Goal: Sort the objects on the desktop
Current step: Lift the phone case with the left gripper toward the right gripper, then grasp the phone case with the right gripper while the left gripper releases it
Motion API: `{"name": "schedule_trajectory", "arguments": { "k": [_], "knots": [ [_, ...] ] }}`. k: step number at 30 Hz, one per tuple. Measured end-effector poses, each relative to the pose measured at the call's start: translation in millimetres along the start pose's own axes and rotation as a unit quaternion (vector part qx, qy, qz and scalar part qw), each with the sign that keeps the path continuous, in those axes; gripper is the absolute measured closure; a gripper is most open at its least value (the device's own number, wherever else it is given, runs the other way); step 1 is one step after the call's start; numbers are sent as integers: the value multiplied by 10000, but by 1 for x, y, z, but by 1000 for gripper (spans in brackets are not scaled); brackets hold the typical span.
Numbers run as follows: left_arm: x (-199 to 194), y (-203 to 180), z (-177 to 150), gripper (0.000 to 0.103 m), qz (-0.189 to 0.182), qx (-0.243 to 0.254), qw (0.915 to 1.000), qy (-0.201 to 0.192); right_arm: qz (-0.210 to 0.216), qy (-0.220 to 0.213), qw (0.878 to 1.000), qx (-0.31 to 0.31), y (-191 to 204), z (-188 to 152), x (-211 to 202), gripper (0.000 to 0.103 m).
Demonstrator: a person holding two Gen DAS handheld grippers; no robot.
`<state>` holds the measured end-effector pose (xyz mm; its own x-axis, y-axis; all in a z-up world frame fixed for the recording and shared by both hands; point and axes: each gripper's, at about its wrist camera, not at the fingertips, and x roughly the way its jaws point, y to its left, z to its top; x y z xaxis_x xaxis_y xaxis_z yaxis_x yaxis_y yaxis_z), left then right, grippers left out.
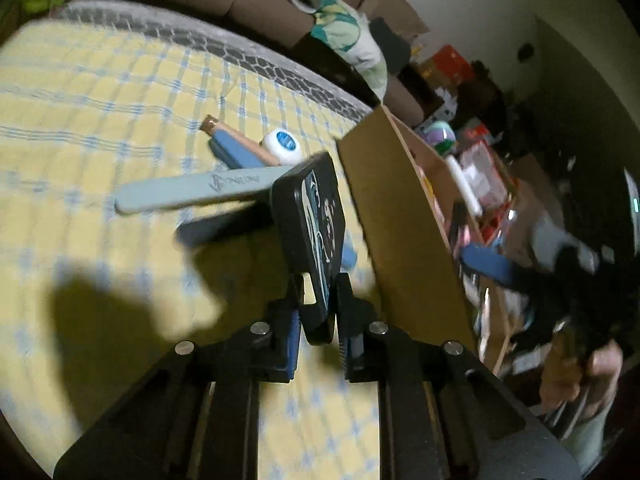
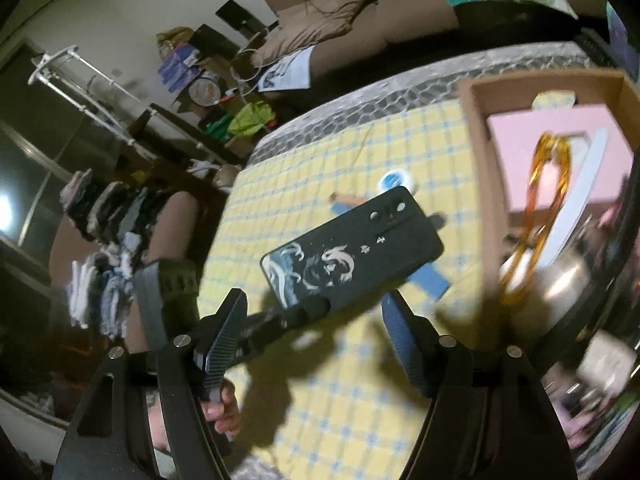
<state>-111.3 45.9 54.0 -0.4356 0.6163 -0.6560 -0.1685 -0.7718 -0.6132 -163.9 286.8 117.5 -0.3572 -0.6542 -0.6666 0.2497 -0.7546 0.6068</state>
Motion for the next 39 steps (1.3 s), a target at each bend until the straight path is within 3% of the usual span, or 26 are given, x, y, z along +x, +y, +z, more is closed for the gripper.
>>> {"name": "schedule_trajectory", "arguments": {
  "k": [3, 7, 10, 15, 17, 20, 21, 25, 28, 30, 33, 36, 37, 39],
  "knots": [
    [-32, -13, -22, 90, 316, 376, 9987, -166, 248, 30, 9995, 212, 10, -19, 7, 30],
    [-64, -19, -49, 89, 221, 259, 9989, -323, 296, -9, 9987, 415, 18, -48, 17, 29],
    [-74, -25, -68, 89, 376, 381, 9979, -373, 460, -16, 9960, 762, 14, -76, 26, 29],
    [-91, -44, -86, 89, 847, 1075, 9895, -471, 391, 35, 9939, 1029, 5, -103, 34, 29],
    [-96, -58, -87, 89, 995, 1475, 9825, -560, 270, -6, 9956, 901, 6, -102, 30, 29],
    [-97, -80, -87, 89, 910, 1909, 9760, -513, 349, -147, 9953, 890, 6, -98, 20, 29],
    [-94, -88, -87, 89, 860, 2063, 9737, -448, 388, -197, 9947, 934, 5, -97, 17, 28],
    [-76, -119, -105, 86, 927, 2958, 9507, -54, 498, -298, 9929, 1040, 0, -94, 6, 24],
    [-67, -126, -124, 85, 656, 3272, 9420, 357, 522, -195, 9928, 1062, -9, -94, 0, 23],
    [-61, -125, -130, 83, 432, 3232, 9434, 602, 695, -47, 9929, 965, -11, -95, -1, 24],
    [-59, -119, -131, 69, 109, 3044, 9491, 800, 772, 69, 9928, 913, -9, -100, -2, 21],
    [-62, -99, -123, 54, -96, 2516, 9643, 826, 1147, 170, 9854, 1246, -16, -105, 1, 20],
    [-63, -89, -118, 47, -131, 2243, 9710, 818, 1066, 179, 9865, 1227, -18, -104, 1, 20],
    [-64, -69, -106, 44, -109, 1767, 9815, 732, 851, 204, 9901, 1102, -17, -105, 1, 20]
  ]
}}
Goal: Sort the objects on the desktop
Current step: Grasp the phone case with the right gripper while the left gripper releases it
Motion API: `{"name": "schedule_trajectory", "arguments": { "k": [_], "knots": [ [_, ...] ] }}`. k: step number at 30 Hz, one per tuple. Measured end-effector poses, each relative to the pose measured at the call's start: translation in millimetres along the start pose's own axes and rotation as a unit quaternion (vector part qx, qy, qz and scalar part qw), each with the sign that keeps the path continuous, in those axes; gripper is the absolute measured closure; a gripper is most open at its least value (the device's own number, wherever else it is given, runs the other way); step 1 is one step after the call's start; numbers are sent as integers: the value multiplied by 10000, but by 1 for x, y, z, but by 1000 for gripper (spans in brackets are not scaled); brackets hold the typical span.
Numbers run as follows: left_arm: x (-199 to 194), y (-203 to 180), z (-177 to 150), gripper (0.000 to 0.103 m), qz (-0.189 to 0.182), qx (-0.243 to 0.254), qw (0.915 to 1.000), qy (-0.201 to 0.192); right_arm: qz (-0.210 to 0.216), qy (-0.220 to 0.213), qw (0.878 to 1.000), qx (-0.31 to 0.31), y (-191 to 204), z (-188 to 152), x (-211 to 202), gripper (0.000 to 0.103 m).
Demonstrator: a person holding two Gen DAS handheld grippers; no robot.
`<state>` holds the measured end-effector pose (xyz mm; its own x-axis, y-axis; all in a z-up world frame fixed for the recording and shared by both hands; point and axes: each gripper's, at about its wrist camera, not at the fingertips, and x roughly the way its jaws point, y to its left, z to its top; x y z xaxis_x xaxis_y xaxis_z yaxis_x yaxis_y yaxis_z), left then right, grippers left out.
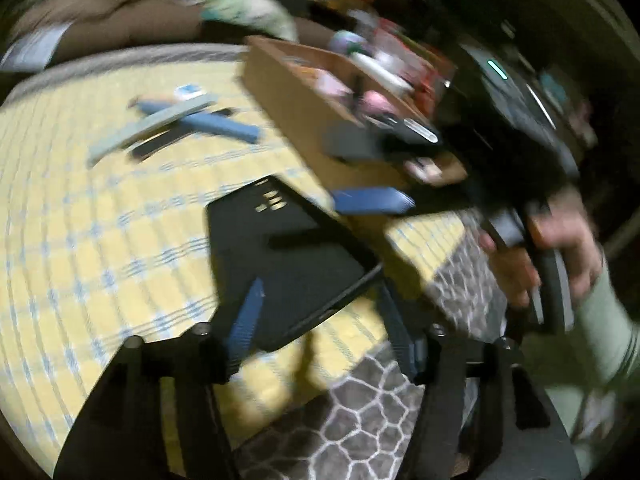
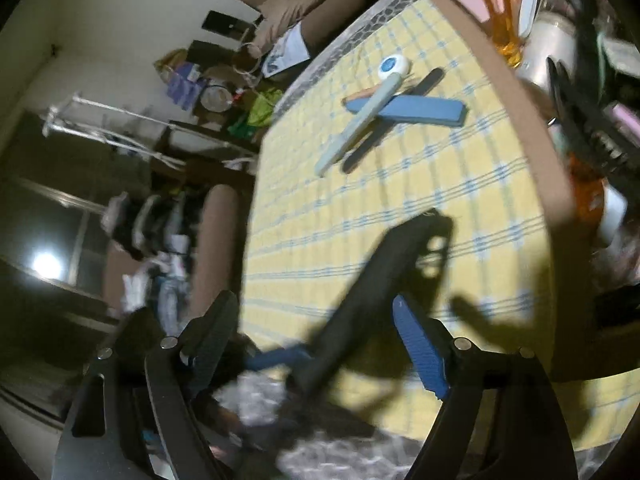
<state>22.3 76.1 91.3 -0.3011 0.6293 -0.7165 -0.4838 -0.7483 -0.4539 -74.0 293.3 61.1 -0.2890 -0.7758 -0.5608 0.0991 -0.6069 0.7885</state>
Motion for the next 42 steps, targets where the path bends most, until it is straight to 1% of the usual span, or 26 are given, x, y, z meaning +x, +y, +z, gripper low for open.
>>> {"name": "schedule_trajectory", "arguments": {
  "k": [1, 3, 5, 7, 8, 10, 12, 14, 16, 18, 19, 21, 25, 27, 30, 32, 34, 36, 42],
  "knots": [
    [-3, 13, 0, 44, 3, -272, 9996, -83, -16, 47, 10000, 3, 0, -1, 2, 20],
    [-7, 30, 0, 44, 40, -638, 9978, -179, -185, 84, 9998, -76, 1, -6, 6, 20],
    [-10, 44, -1, 44, -205, -950, 9951, -204, -345, 169, 9992, -110, 0, -13, 15, 20],
    [-11, 46, -2, 37, -485, -1011, 9936, -101, -309, 219, 9993, 34, -6, -19, 23, 20],
    [-11, 44, -3, 35, -465, -941, 9945, -8, -289, 254, 9991, 159, -11, -21, 28, 20],
    [-8, 41, -4, 33, -288, -793, 9963, 160, -235, 285, 9988, 312, -17, -22, 35, 20],
    [-5, 43, -5, 33, -159, -810, 9965, 148, -291, 285, 9985, 374, -21, -22, 40, 20],
    [-3, 45, -5, 33, 341, -809, 9960, 149, -426, 245, 9982, 357, -22, -20, 44, 20],
    [2, 46, -5, 33, 957, -610, 9933, 196, -509, 210, 9979, 355, -23, -20, 47, 20],
    [6, 46, -3, 33, 1274, -469, 9905, 213, -611, 181, 9975, 307, -23, -19, 50, 20],
    [8, 47, -2, 33, 1308, -457, 9901, 217, -669, 171, 9972, 270, -23, -19, 51, 20],
    [12, 48, 0, 33, 1309, -483, 9899, 250, -787, 169, 9966, 196, -23, -19, 55, 22],
    [15, 47, 1, 33, 1277, -473, 9902, 299, -863, 182, 9960, 138, -26, -19, 61, 26],
    [18, 46, 1, 33, 1257, -463, 9905, 323, -889, 160, 9959, 88, -26, -17, 62, 26],
    [21, 47, -1, 33, 1224, -494, 9905, 375, -835, 118, 9963, 169, -28, -15, 63, 27],
    [23, 48, -3, 33, 1175, -525, 9908, 415, -769, 101, 9967, 243, -30, -14, 64, 30],
    [26, 49, -4, 33, 1153, -564, 9907, 444, -647, 131, 9973, 334, -31, -13, 66, 35],
    [28, 49, -5, 33, 1145, -585, 9906, 475, -547, 172, 9974, 426, -33, -14, 69, 37],
    [36, 51, -8, 33, 989, -705, 9909, 577, -548, 157, 9977, 360, -29, -14, 73, 37]
  ]
}}
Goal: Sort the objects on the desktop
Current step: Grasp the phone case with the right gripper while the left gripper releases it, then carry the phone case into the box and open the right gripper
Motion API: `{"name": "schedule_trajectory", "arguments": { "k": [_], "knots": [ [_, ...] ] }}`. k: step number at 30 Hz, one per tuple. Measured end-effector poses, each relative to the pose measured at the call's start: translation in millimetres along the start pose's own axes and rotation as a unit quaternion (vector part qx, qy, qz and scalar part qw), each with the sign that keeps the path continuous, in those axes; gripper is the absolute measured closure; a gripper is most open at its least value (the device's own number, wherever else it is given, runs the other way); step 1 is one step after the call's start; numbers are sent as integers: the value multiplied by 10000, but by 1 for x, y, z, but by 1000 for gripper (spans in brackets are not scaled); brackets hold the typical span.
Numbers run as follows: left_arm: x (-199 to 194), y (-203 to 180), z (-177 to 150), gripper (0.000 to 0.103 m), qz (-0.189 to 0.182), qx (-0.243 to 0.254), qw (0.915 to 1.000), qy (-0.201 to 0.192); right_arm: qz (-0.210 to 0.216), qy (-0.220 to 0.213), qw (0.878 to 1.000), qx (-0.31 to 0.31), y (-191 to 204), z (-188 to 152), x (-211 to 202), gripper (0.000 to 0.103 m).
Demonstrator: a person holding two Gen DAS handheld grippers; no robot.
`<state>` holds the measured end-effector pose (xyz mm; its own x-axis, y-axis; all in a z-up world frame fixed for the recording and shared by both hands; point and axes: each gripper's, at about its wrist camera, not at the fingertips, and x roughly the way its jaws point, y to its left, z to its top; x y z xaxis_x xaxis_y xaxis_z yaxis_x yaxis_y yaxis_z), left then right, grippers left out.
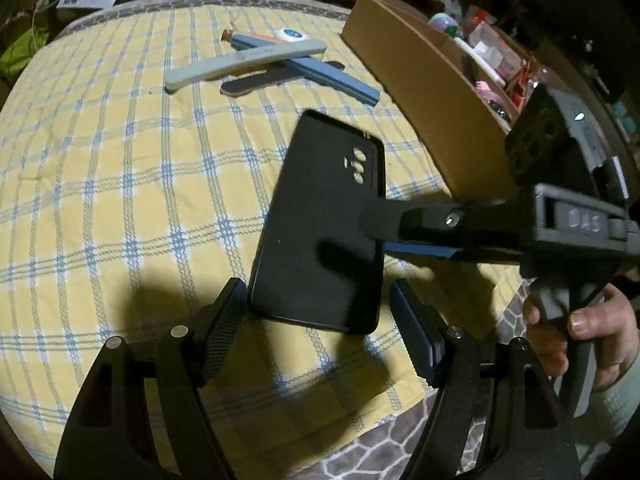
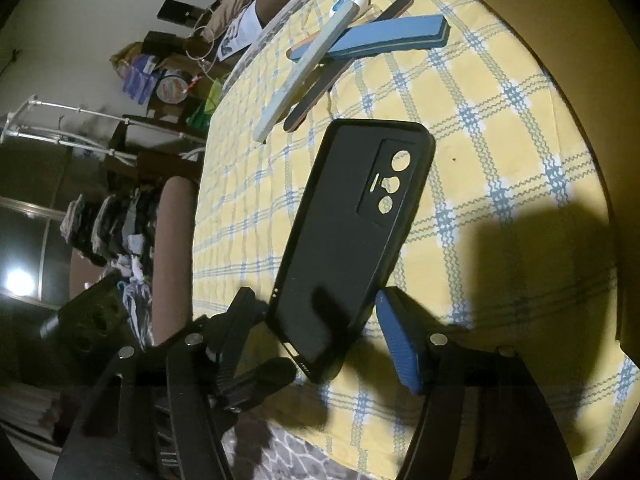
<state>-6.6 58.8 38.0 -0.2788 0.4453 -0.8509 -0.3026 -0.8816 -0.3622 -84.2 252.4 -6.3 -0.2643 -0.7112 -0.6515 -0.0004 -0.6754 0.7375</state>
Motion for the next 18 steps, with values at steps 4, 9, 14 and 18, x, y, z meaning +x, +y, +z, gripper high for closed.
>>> {"name": "schedule_trajectory", "arguments": {
  "k": [4, 9, 14, 18],
  "knots": [
    [4, -3, -2, 33, -441, -88, 9990, 61, 336, 49, 9994, -77, 11, 1, 5, 40],
    [7, -8, -2, 33, -404, 23, 9991, 113, 342, 169, 9992, -115, 13, 1, 15, 54],
    [6, -4, 1, 33, -508, -110, 9986, 61, 354, 239, 9990, -96, 5, 3, 20, 86],
    [4, -2, 2, 33, -486, -141, 9987, 4, 454, 228, 9984, -262, 12, 5, 17, 89]
  ]
}}
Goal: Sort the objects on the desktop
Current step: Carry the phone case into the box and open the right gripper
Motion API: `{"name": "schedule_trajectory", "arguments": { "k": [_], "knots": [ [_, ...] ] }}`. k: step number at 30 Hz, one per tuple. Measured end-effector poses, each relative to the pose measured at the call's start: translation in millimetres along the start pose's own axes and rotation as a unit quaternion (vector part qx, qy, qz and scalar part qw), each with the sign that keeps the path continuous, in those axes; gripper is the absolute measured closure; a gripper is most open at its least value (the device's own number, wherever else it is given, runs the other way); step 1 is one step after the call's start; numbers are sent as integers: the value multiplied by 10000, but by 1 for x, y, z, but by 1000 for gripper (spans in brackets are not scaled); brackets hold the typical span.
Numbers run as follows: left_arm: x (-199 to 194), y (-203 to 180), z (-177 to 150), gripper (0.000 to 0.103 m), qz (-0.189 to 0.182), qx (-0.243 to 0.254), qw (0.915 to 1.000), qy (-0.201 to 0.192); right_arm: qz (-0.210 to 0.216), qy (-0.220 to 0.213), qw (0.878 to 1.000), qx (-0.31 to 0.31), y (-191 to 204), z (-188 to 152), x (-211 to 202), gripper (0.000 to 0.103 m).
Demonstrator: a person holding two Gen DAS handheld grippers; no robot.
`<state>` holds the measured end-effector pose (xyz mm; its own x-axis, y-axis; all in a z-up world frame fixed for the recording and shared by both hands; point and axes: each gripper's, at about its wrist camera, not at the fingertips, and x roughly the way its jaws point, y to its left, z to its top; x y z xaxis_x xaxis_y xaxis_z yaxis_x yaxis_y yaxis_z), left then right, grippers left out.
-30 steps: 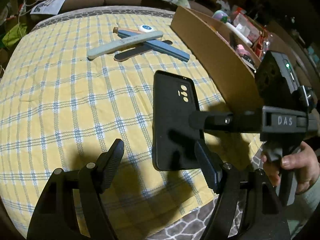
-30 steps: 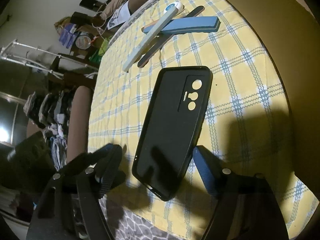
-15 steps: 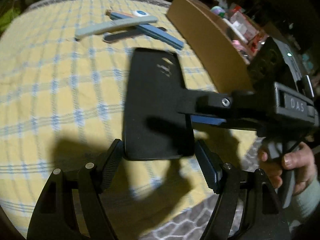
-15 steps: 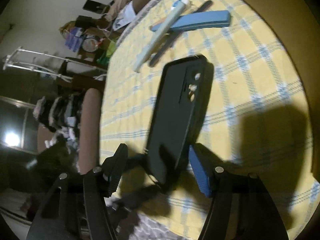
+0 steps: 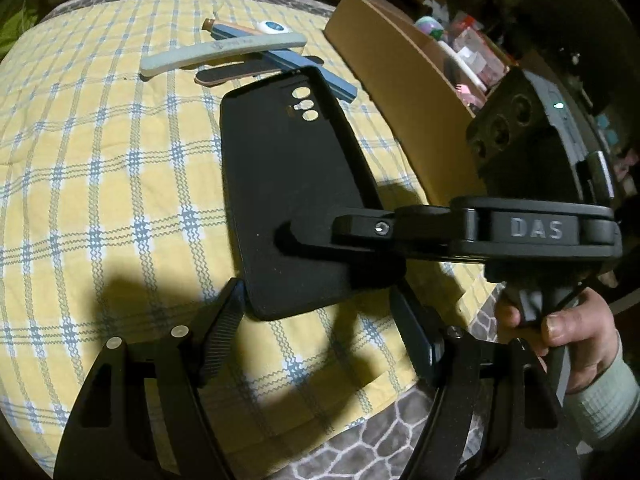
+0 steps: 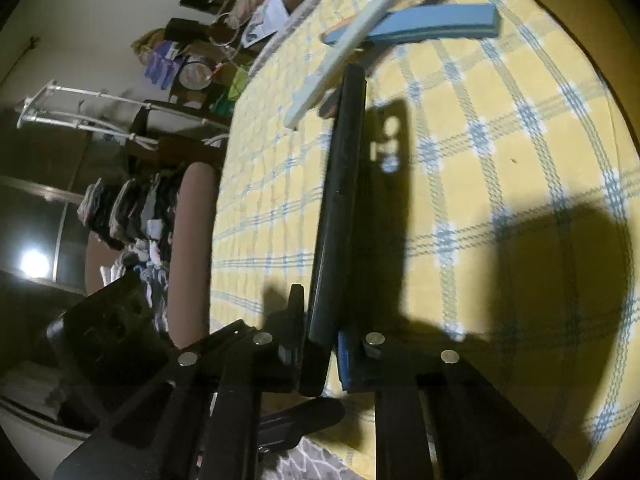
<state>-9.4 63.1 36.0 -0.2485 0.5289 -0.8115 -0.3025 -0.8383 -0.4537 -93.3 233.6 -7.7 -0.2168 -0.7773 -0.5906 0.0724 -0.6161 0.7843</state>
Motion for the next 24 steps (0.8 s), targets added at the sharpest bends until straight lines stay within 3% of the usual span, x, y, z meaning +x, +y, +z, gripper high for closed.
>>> {"name": "schedule_trajectory", "arguments": {
  "k": [3, 8, 10, 12, 13, 19, 24],
  "knots": [
    [-1, 3, 1, 30, 75, -47, 9999, -49, 134, 1, 9999, -95, 7, -1, -2, 90],
    [-1, 13, 2, 24, -141, -288, 9994, -160, 393, 27, 9991, -150, 17, -3, -3, 91],
    [-4, 13, 3, 31, -236, -288, 9990, -248, 532, 28, 9985, -134, 21, -3, -3, 92],
    [-6, 12, 5, 52, -270, -252, 9988, -322, 611, -7, 9980, -176, 25, -3, -8, 92],
    [-8, 9, 7, 56, -281, -206, 9987, -364, 609, -35, 9979, -218, 29, -2, -10, 92],
    [-27, -19, 20, 60, -74, 177, 9975, -687, 710, -296, 9964, -349, 43, 4, -34, 92],
    [-34, -65, 57, 60, -250, 563, 9941, -892, 928, -793, 9920, -317, 46, 18, -82, 92]
  ]
}}
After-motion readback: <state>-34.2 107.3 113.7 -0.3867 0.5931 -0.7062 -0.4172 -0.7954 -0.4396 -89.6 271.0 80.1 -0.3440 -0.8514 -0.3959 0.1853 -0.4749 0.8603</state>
